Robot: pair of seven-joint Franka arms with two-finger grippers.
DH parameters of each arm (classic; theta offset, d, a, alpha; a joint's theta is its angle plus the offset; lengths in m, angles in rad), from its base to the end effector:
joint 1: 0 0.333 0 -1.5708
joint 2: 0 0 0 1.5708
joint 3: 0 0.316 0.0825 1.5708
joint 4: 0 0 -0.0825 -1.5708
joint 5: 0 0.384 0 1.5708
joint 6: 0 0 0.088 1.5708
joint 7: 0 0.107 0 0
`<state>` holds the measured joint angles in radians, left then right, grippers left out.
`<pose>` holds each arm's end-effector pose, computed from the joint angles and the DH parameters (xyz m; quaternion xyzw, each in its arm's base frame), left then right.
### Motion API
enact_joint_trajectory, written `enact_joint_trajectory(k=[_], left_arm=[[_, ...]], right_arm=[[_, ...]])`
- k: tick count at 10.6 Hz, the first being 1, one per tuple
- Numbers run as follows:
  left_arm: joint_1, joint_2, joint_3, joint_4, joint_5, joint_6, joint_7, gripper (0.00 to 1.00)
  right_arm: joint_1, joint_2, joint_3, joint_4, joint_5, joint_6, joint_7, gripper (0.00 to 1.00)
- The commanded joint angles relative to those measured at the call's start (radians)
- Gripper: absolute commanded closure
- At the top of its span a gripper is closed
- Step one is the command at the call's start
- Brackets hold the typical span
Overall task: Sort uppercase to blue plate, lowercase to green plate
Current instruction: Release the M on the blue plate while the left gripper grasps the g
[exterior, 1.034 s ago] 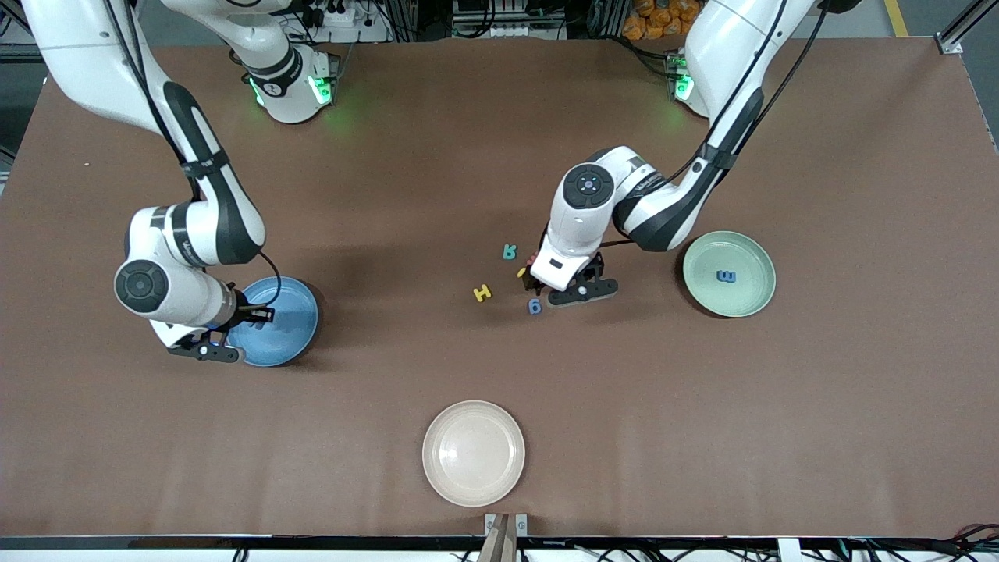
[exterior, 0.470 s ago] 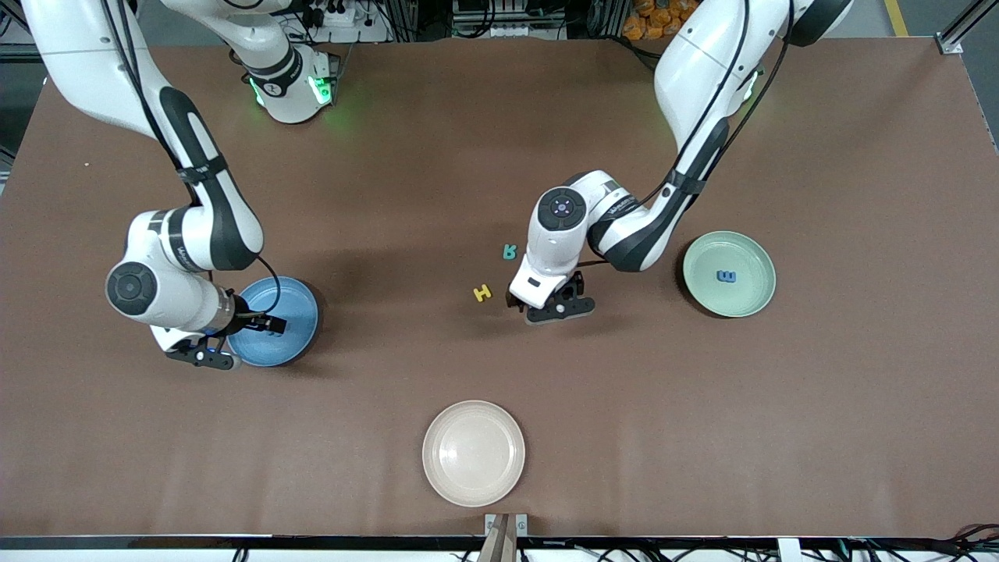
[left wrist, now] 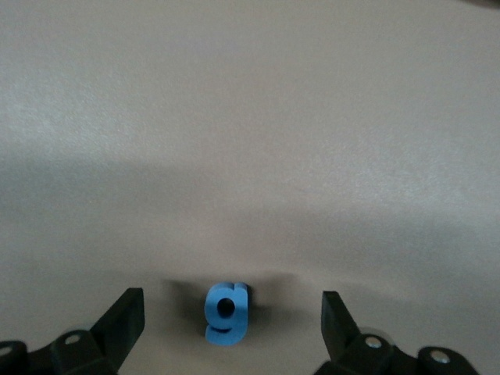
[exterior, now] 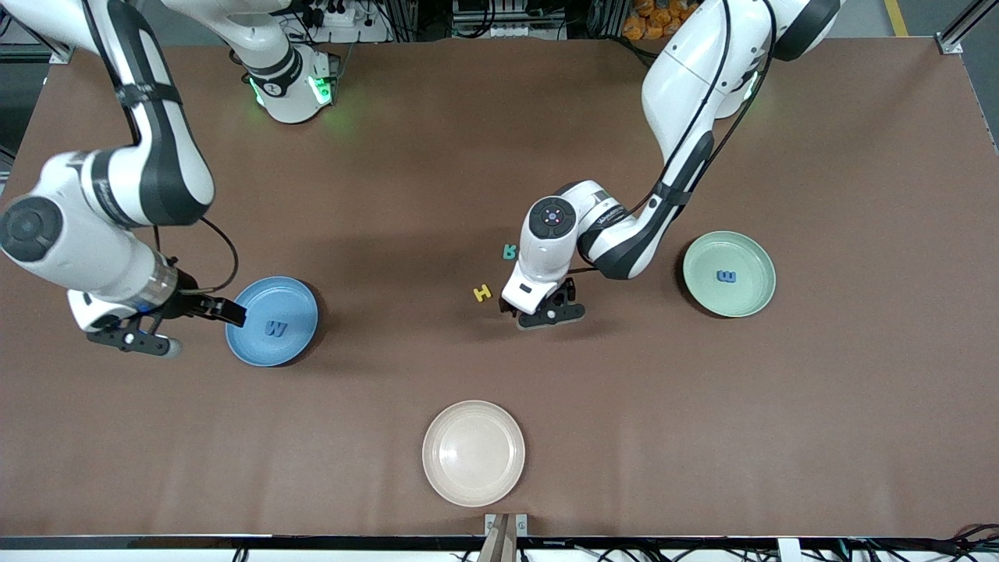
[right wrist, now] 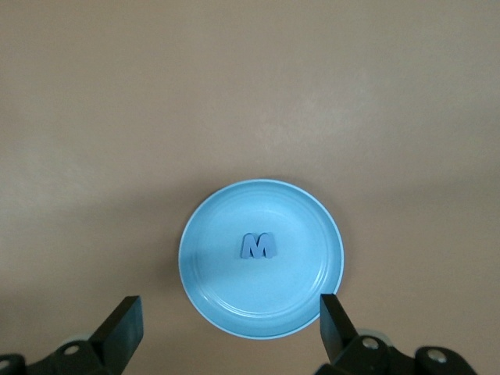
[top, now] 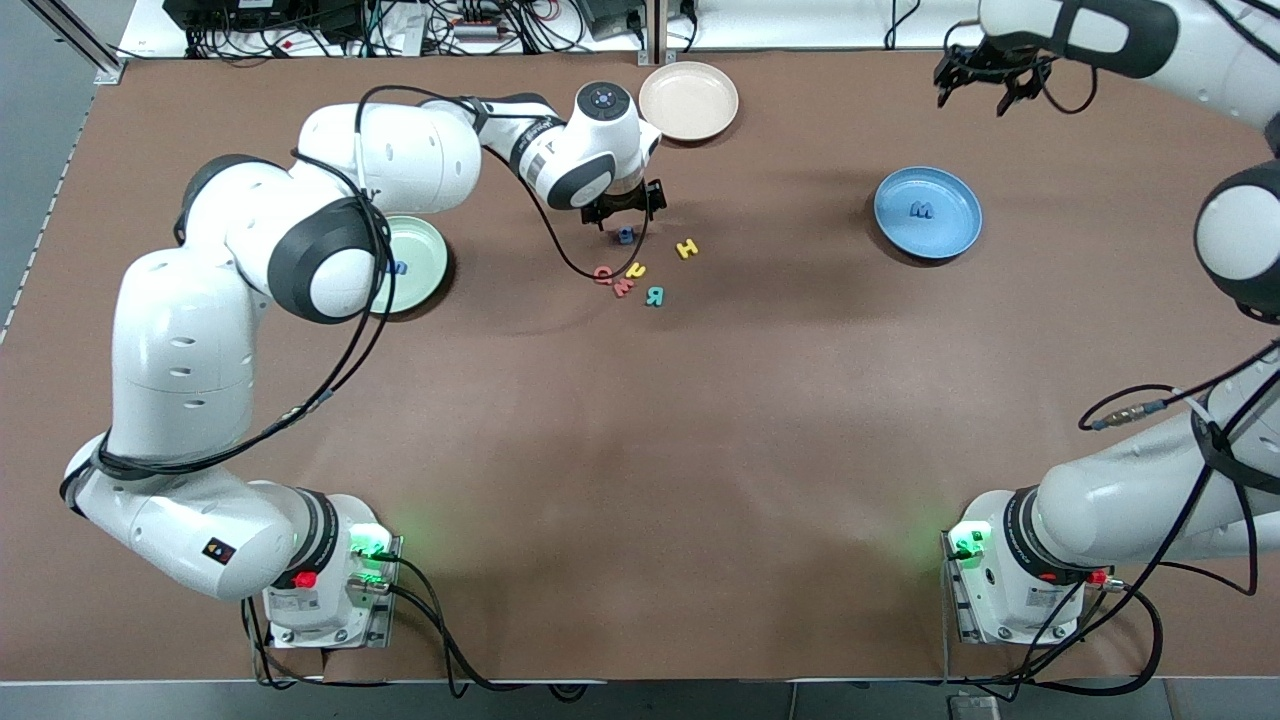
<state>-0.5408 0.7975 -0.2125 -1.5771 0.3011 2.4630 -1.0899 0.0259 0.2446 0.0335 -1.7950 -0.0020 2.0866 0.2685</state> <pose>0.5317 -0.4687 0.1864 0.9939 0.0912 0.0556 0.0292 0.6283 0.0360 0.4170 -0.9942 0.1045 -0.0227 0.0070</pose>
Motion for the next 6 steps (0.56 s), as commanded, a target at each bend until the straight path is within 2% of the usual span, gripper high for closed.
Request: enact_joint_trajectory(k=[1,2,6], left_arm=[[-0.021,0.019,0.016,0.014,0.020,0.002,-0.031,0.00],[-0.031,0.019,0.016,0.009,0.020,0.001,-0.030,0.02],[-0.031,0.025,0.016,-0.003,0.020,-0.001,-0.027,0.22]], right_arm=[[-0.020,-0.048,0.002,-0.012,0.011,-0.009,-0.018,0.00],[-0.024,-0.070,0.002,-0.012,0.011,-0.016,-0.025,0.00],[-0.035,-0.148,-0.017,-0.012,0.010,-0.052,-0.129,0.00]])
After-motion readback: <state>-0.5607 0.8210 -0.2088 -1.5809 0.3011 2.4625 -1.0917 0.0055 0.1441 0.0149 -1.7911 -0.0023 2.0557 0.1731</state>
